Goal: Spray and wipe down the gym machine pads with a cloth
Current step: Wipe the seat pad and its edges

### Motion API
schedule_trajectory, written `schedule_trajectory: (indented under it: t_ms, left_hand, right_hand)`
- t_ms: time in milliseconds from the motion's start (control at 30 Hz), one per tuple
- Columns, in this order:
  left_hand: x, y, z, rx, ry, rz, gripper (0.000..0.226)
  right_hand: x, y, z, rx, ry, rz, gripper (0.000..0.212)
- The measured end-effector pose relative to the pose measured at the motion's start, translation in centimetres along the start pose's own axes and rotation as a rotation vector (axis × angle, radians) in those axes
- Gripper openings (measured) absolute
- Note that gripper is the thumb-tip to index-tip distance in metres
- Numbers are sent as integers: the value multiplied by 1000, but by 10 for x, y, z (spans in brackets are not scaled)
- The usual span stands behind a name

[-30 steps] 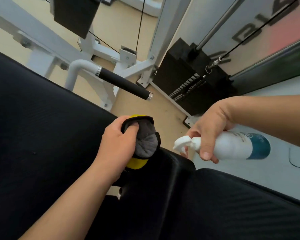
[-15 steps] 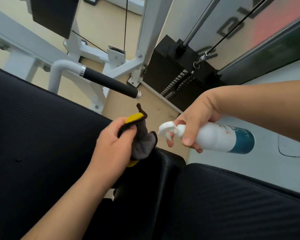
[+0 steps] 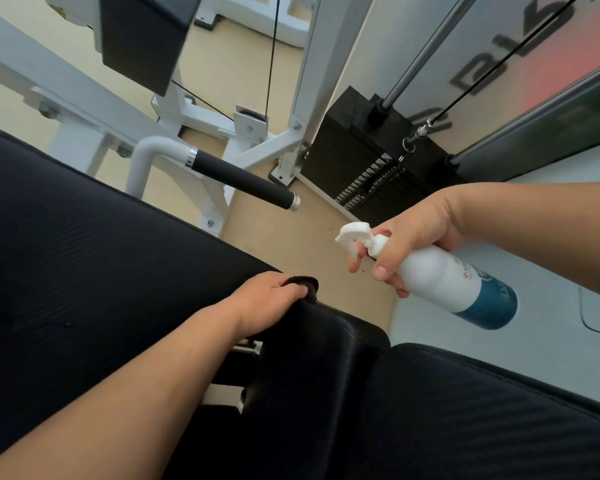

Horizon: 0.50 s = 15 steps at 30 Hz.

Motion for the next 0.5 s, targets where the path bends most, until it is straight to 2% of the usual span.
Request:
schedule_trajectory:
  t_ms: [67,133,267,333,400,500]
  left_hand:
    - [3,4,-3,-6,-11,-92,27]
    - [18,33,11,91,-54,-143,29]
    - [50,99,83,591,-25,-134,32]
    - [45,96,95,691,7,-20,19]
    - [29,67,72,568,72,35,22]
    - [10,10,25,146,123,112,22]
  right_hand:
    - [-2,-2,0,-13,28,-13,72]
    - [-3,-5,-1,-21,59,-45,75]
    - [-8,-14,5,-50,139,-75,67]
    - [-7,-16,7,-56,169,-89,66]
    - [-6,-17,7,-77,174,-108,74]
    - [-2,-21,2,-95,181,-87,78]
Point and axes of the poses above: each hand's wrist, its own z-axis away from the middle knuckle, its own x-axis out of the palm, y = z × x, the point moved 6 cm from there along -z, towards the middle knuckle, and after that the axes turned 4 degrees about z, right-handed, at the moved point
